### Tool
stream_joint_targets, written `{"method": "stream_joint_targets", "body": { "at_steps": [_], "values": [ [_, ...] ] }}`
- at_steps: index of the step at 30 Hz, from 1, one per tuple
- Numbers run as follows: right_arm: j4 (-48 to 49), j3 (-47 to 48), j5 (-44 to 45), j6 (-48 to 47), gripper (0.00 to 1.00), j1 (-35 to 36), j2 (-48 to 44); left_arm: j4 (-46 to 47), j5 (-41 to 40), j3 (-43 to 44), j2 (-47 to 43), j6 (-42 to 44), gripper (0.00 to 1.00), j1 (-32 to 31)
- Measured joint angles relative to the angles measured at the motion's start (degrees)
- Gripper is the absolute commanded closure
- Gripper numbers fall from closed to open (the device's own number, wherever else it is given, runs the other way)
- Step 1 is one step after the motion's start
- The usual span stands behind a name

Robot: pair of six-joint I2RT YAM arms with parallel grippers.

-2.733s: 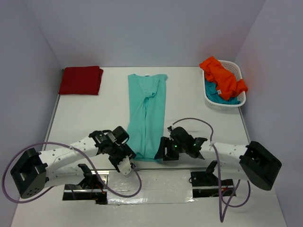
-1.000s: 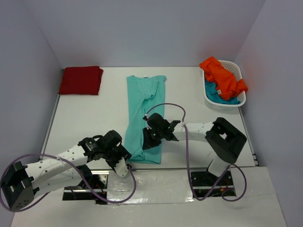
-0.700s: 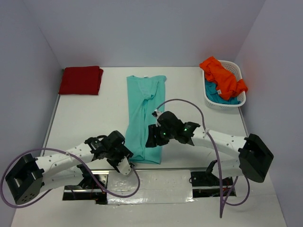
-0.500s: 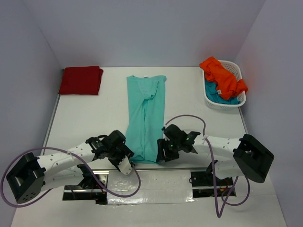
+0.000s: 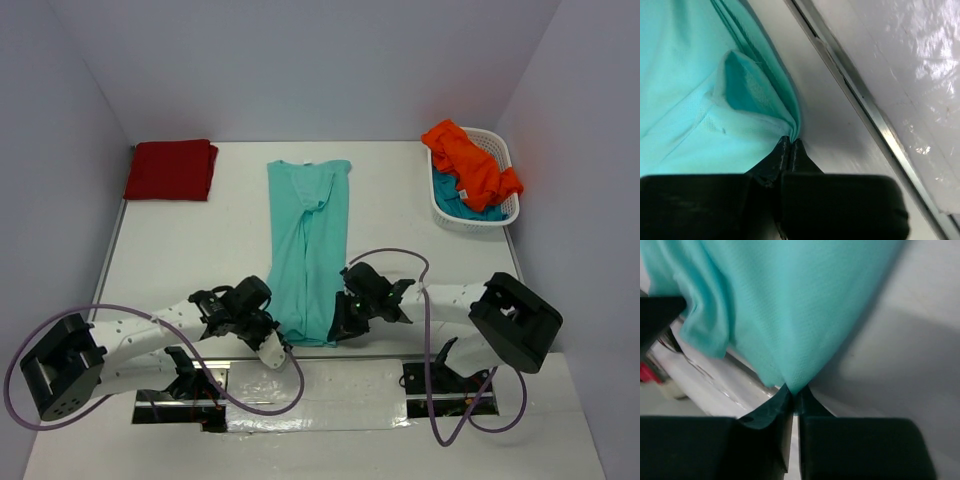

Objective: Fold and stack the t-shirts

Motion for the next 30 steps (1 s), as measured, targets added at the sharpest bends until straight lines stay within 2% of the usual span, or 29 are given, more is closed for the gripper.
{"method": "stream_joint_targets", "body": {
  "at_steps": [1, 5, 9, 14, 18, 23, 30],
  "values": [
    [0.13, -0.35, -0.24, 0.24, 0.99, -0.39, 0.37, 0.07, 0.09, 0.04, -0.13, -1.16, 1.0, 0.0],
    [-2.12, 0.44, -0.17, -0.44, 1.0, -3.45, 0.13, -2.1, 0.68, 3.3, -0.94, -6.03, 1.0, 1.95],
    [-9.25, 6.29, 0.79, -4.26, 1.0, -10.47, -3.08, -6.45, 3.26, 14.14, 0.24, -9.53, 1.0, 10.99],
    [-15.34, 20.09, 0.66, -11.47, 1.0, -17.88, -2.29, -8.7, 6.38, 28.96, 7.5, -14.16, 1.0, 20.96],
    [-19.43, 31.12, 0.07, -16.94, 1.0, -21.84, 4.81, -12.94, 9.18, 40.92, 18.8, -19.45, 1.0, 27.04],
    [-23.3, 42.77, -1.79, -21.57, 1.0, -26.23, 16.81, -14.16, 8.57, 51.34, 30.27, -23.87, 1.0, 30.64],
    [-26.08, 55.52, -2.67, -23.96, 1.0, -30.47, 27.8, -9.33, 6.25, 57.33, 39.08, -29.09, 1.0, 32.92]
  ]
}}
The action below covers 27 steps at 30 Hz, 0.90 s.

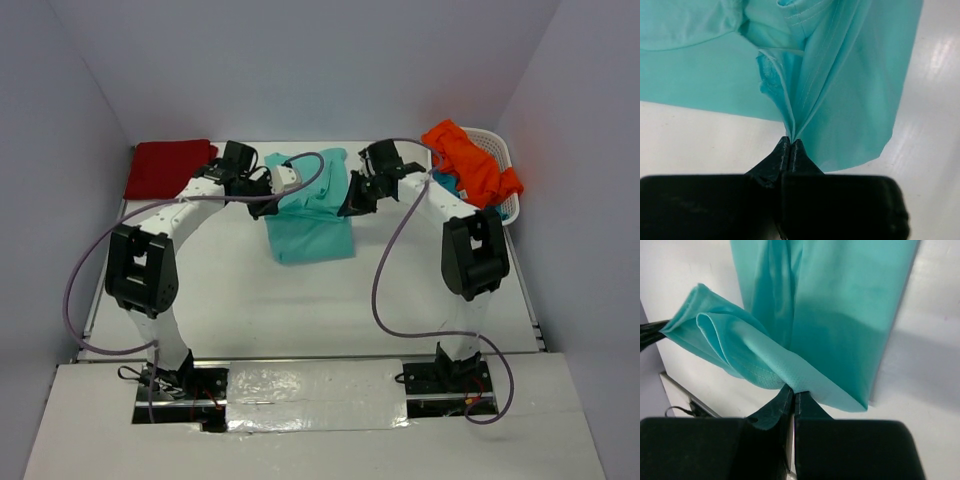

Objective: Fold and stack the t-shirts

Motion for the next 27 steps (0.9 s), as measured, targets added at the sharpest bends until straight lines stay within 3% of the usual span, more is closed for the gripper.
{"method": "stream_joint_targets", "body": {
  "at_steps": [7, 14, 17, 18, 21, 24, 27],
  "values": [
    [-2.14, 11.41, -0.74, -0.87, 1.0, -2.58, 8.59, 6.82, -1.73, 4.42, 5.99, -3.85, 1.0, 0.33],
    [-3.37, 15.45, -1.16, -0.83, 1.0, -4.07, 13.57, 11.78, -2.89, 8.48, 12.13, -6.32, 1.0, 0.39],
    [-4.17, 20.46, -1.4, -0.76, 0.89, -4.48, 17.92, 13.57, -3.61, 9.79, 14.03, -6.88, 0.96, 0.55],
    [-4.2, 22.53, -1.38, -0.72, 0.77, -4.66, 19.63, 13.99, -3.93, 9.97, 14.43, -6.95, 0.94, 0.66],
    [-3.58, 26.47, -1.66, -0.11, 0.55, -5.25, 23.78, 15.72, -5.33, 10.54, 16.2, -7.96, 0.83, 0.92],
    [-2.82, 28.98, -2.49, 0.98, 0.46, -6.69, 27.28, 17.25, -7.76, 11.17, 18.62, -9.79, 0.67, 1.25],
    [-1.9, 32.92, -2.89, 1.55, 0.45, -8.57, 30.56, 18.18, -10.69, 13.68, 22.43, -12.46, 0.54, 1.88]
  ]
}}
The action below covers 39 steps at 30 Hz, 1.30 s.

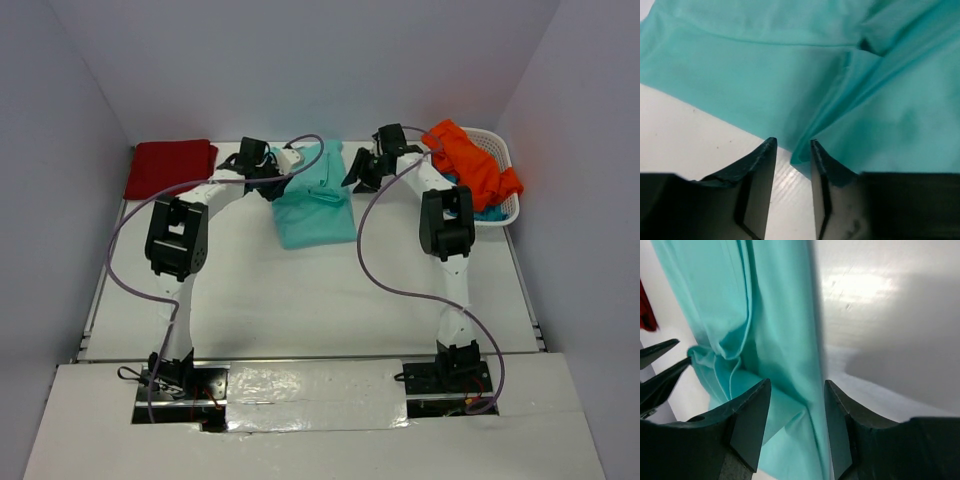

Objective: Fold and stack the t-shirts

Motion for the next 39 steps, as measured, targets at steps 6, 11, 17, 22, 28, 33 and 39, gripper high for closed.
{"method": "stream_joint_targets", "body": {
  "at_steps": [6, 11, 17, 22, 28, 33, 39],
  "values": [
    [4.98, -1.9, 2.82, -3.43, 0.55, -2.25, -2.71, 0.59, -4.9, 6.78, 5.64, -6.6, 0.44, 2.25],
    [12.98, -22.51, 4.44, -6.84, 0.88, 0.26, -19.93, 0.5, -7.08, 13.35, 6.16, -10.8, 0.46, 3.78],
    [18.93, -28.33, -0.15, -8.22, 1.0, 9.46, -26.16, -0.61, -5.29, 15.1, 3.82, -12.31, 0.47, 3.96],
    [19.34, -27.17, -4.66, -7.26, 1.0, 11.87, -18.36, -3.76, -3.1, 12.04, -0.59, -12.33, 0.48, 3.89],
    [14.86, -18.25, -5.05, -6.62, 1.0, 10.4, -6.01, -6.82, -1.27, 8.33, -4.92, -12.31, 0.51, 3.89],
    [13.7, -6.82, -5.25, -5.38, 1.0, 8.81, -1.27, -8.9, 1.22, 4.94, -6.78, -12.02, 0.52, 3.54],
    [14.49, 4.44, -4.61, -2.86, 1.0, 5.95, 4.02, -12.26, 1.99, 2.08, -7.52, -7.02, 0.54, 0.24]
  ]
}}
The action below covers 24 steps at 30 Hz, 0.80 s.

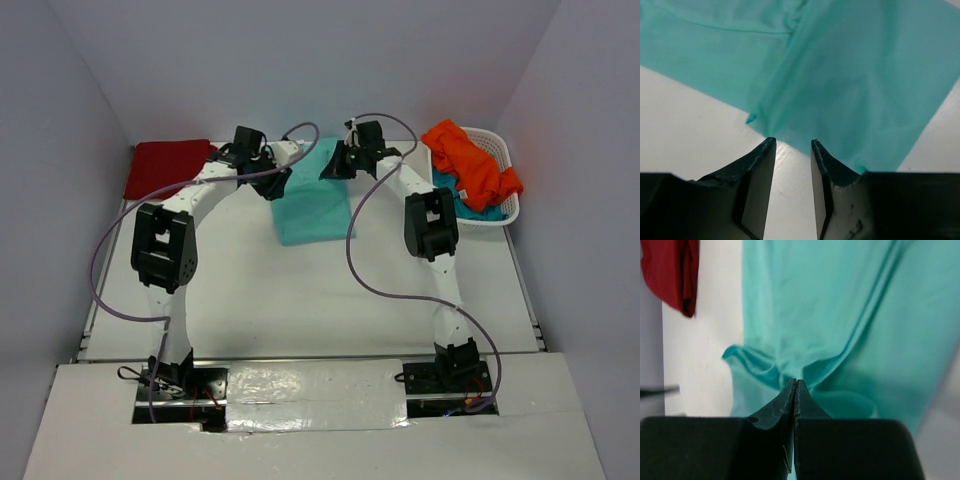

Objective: Fold and stack the t-shirts

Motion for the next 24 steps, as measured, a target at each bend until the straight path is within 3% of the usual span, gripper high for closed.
{"method": "stream_joint_targets", "body": {
  "at_steps": [8, 11, 12, 14, 16, 18, 24],
  "values": [
    [-3.1, 6.34, 2.84, 1.51, 0.99, -3.13, 6.69, -6.91, 1.25, -2.6, -1.49, 5.33, 0.6, -3.98],
    [-3.06, 5.79, 4.0, 2.36, 0.86, -4.87, 5.79, -7.54, 2.12, -8.68, -5.7, 3.65, 0.59, -2.43],
    [-3.02, 5.44, 4.2, 2.6, 0.75, -5.73, 5.25, -7.98, 2.67, -10.82, -7.34, 2.1, 0.58, -1.88],
    [-3.63, 3.78, 4.72, 2.78, 0.67, -7.8, 3.13, -8.52, 3.85, -13.86, -9.88, -1.05, 0.58, -1.03],
    [-3.1, -2.6, 5.49, 1.86, 0.56, -9.7, -2.14, -6.99, 5.09, -17.33, -12.31, -5.16, 0.57, -0.87],
    [-2.01, -11.82, 5.7, 1.05, 0.52, -11.23, -9.33, -4.79, 5.99, -21.77, -14.58, -8.9, 0.57, -1.05],
    [1.73, -37.99, 2.4, -1.22, 0.49, -8.81, -28.15, 3.43, 6.36, -33.11, -15.8, -17.86, 0.53, -1.31]
  ]
}}
